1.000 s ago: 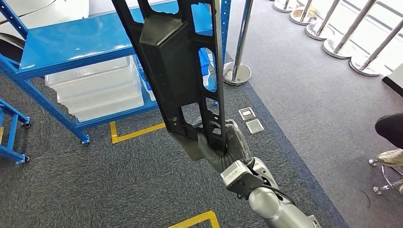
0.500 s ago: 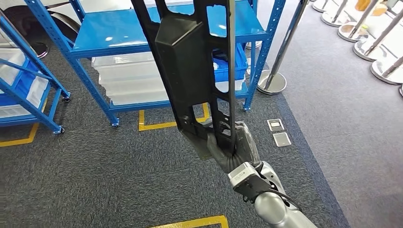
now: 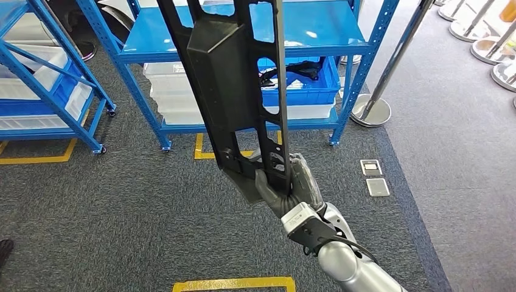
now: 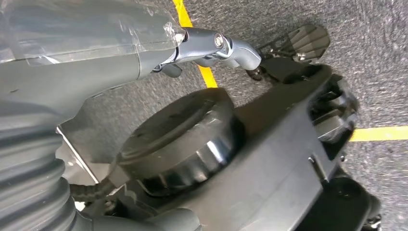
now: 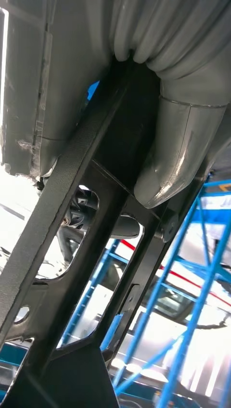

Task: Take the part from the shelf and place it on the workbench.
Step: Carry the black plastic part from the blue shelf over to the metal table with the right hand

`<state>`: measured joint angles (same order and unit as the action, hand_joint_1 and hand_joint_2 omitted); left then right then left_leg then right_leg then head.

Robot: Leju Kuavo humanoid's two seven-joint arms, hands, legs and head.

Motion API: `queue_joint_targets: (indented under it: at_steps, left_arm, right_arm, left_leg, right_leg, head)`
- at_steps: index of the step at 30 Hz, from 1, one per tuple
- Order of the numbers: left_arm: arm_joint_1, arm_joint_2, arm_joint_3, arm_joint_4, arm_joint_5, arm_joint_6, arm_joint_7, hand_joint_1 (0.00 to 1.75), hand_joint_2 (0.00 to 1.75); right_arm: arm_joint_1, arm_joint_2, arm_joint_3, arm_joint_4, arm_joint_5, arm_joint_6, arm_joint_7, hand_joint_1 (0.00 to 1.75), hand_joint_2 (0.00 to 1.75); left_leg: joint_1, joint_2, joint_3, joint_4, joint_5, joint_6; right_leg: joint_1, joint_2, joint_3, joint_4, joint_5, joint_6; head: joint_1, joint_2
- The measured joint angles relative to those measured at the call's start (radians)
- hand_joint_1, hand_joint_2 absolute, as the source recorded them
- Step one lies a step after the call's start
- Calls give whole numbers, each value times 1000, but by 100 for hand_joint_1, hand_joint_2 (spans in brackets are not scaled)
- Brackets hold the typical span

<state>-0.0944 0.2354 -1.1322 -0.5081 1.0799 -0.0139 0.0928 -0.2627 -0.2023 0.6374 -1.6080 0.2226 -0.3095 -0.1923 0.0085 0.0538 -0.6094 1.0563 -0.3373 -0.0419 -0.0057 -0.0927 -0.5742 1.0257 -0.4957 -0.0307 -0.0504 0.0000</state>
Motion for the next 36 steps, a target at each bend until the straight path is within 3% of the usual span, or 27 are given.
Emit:
queue_joint_targets:
  at_steps: [1, 3, 4, 6, 8, 9, 10, 11, 12, 13, 15, 17, 18, 19, 20, 21, 23, 25, 26, 28, 30, 32, 34, 36]
  left_arm:
    - [-1, 0, 0, 0, 1, 2, 0, 0, 175]
    - [0, 0, 0, 0, 3, 4, -1, 0, 175]
    - [2, 0, 0, 0, 3, 5, -1, 0, 175]
    - [4, 0, 0, 0, 4, 6, -1, 0, 175]
    - [2, 0, 0, 0, 3, 9, -1, 0, 175]
    - [2, 0, 0, 0, 2, 9, -1, 0, 175]
    - [1, 0, 0, 0, 0, 10, -1, 0, 175]
    - [2, 0, 0, 0, 0, 10, -1, 0, 175]
    - [2, 0, 0, 0, 0, 11, -1, 0, 175]
    - [2, 0, 0, 0, 0, 11, -1, 0, 175]
    - [0, -1, 0, 0, 0, 11, -1, 0, 175]
    - [0, -1, 0, 0, 2, 11, -2, 0, 175]
    - [2, -1, 0, 0, 4, 11, -2, 0, 175]
    - [5, -1, 0, 0, 7, 12, -2, 0, 175]
    - [7, -2, -1, 0, 10, 14, -2, 0, 175]
    - [7, -2, -1, 0, 12, 15, -2, 0, 175]
    - [4, -3, -1, 0, 16, 19, -2, 0, 175]
    - [2, -3, -1, 0, 17, 20, -2, 0, 175]
    - [3, -3, -1, 0, 17, 20, -2, 0, 175]
    - [5, -3, -1, 0, 18, 21, -2, 0, 175]
    - [4, -3, -1, 0, 18, 22, -2, 0, 175]
    - [2, -3, -1, 0, 18, 23, -2, 0, 175]
    - [4, -3, -1, 0, 17, 23, -2, 0, 175]
    - [6, -3, -1, 0, 16, 23, -2, 0, 175]
  right_arm:
    - [0, 0, 0, 0, 1, 1, 0, 175, 175]
    - [0, 2, 0, 0, 3, 3, 0, 175, 175]
    - [0, 2, 0, -1, 5, 3, 0, 175, 175]
    - [-1, 3, 0, -3, 10, 2, 3, 175, 175]
    - [3, 2, 0, -5, 15, 1, 8, 175, 175]
    - [7, 2, 0, -5, 18, 0, 13, 175, 175]
    - [12, 1, 0, -5, 22, 0, 17, 175, 175]
    - [15, 0, 0, -5, 25, 0, 20, 175, 175]
    - [18, 0, 0, -6, 28, 0, 22, 175, 175]
    - [19, 0, 0, -7, 30, 1, 23, 175, 175]
    - [20, 0, 0, -10, 32, 2, 24, 175, 175]
    - [22, 0, 0, -13, 35, 4, 24, 175, 175]
    - [23, 0, 0, -14, 38, 7, 22, 175, 175]
    - [23, 1, 0, -15, 41, 10, 20, 175, 175]
    - [23, 3, 0, -16, 44, 14, 17, 175, 175]
    - [24, 5, 0, -17, 47, 17, 15, 175, 175]
    - [26, 8, 0, -18, 49, 21, 12, 175, 175]
    - [28, 8, 0, -19, 49, 22, 11, 175, 175]
    - [29, 8, 0, -19, 49, 23, 11, 175, 175]
    - [29, 9, 0, -19, 49, 24, 11, 175, 175]
    - [29, 10, 0, -19, 49, 24, 10, 175, 175]
    - [29, 11, 0, -19, 50, 24, 9, 175, 175]
    - [29, 11, 0, -20, 50, 23, 11, 175, 175]
    - [29, 11, 0, -21, 51, 22, 14, 175, 175]
  left_leg:
    - [-4, 8, 7, -23, 4, 6]
    - [-6, -13, 2, -29, 7, 18]
    - [-4, -24, 3, -33, 10, 24]
    - [2, -45, 5, -42, 19, 36]
    - [3, -67, 4, -44, 22, 42]
    - [2, -80, 4, -43, 22, 43]
    - [1, -93, 3, -41, 22, 43]
    - [1, -107, 3, -39, 22, 43]
    - [1, -121, 3, -37, 21, 42]
    - [2, -135, 3, -34, 20, 40]
    - [1, -159, -4, -27, 17, 32]
    - [4, -181, -13, -25, 20, 20]
    - [7, -193, -16, -26, 22, 12]
    - [8, -190, -17, -24, 21, 6]
    - [8, -170, -22, -10, 12, 0]
    - [7, -140, -35, 21, -7, -5]
    - [7, -81, -87, 135, -68, -13]
    - [11, -66, -135, 237, -104, -19]
    - [13, -64, -138, 244, -99, -21]
    - [12, -45, -85, 149, -43, -18]
    - [4, 4, -21, 21, 3, -6]
    - [-5, 23, -4, -25, 10, 7]
    - [-4, -3, -7, -30, 15, 18]
    - [1, -27, -3, -40, 22, 30]
  right_leg:
    - [2, -10, 1, 0, -2, 5]
    - [4, -29, 4, -2, -3, 15]
    - [2, -24, 5, 2, -8, 21]
    - [-2, 23, -14, 52, -45, 30]
    - [-6, 76, -72, 177, -109, 34]
    - [-6, 84, -103, 239, -131, 34]
    - [-6, 88, -122, 276, -136, 35]
    - [-6, 90, -125, 275, -120, 34]
    - [-7, 94, -109, 235, -88, 33]
    - [-8, 108, -80, 167, -48, 31]
    - [-13, 152, -30, 50, -2, 26]
    - [-11, 169, -17, 14, -1, 19]
    - [-11, 158, -15, 10, 1, 15]
    - [-10, 146, -12, 6, 3, 9]
    - [-11, 132, -8, 0, 5, 2]
    - [-12, 118, -4, -5, 7, -4]
    - [-9, 89, 0, -9, 5, -13]
    - [-7, 60, 1, -8, 2, -15]
    - [-6, 47, 1, -7, 0, -16]
    - [-5, 23, 5, -5, -5, -13]
    - [-1, 1, 10, -3, -11, -6]
    - [4, -18, 14, -2, -16, 3]
    - [4, -34, 18, -3, -21, 13]
    - [0, -3, 10, 29, -47, 22]
  head:
    - [0, 0]
    - [3, 0]
    - [5, 0]
    - [11, 0]
    - [22, 0]
    - [27, 0]
    - [30, 0]
    - [33, 0]
    - [36, 0]
    - [40, 0]
    - [45, 0]
    - [46, 0]
    - [47, 0]
    - [47, 0]
    - [44, 0]
    - [39, 0]
    - [23, 0]
    - [14, 0]
    - [10, 0]
    - [2, 0]
    - [-6, 0]
    - [-8, 0]
    - [-7, 0]
    - [-2, 0]
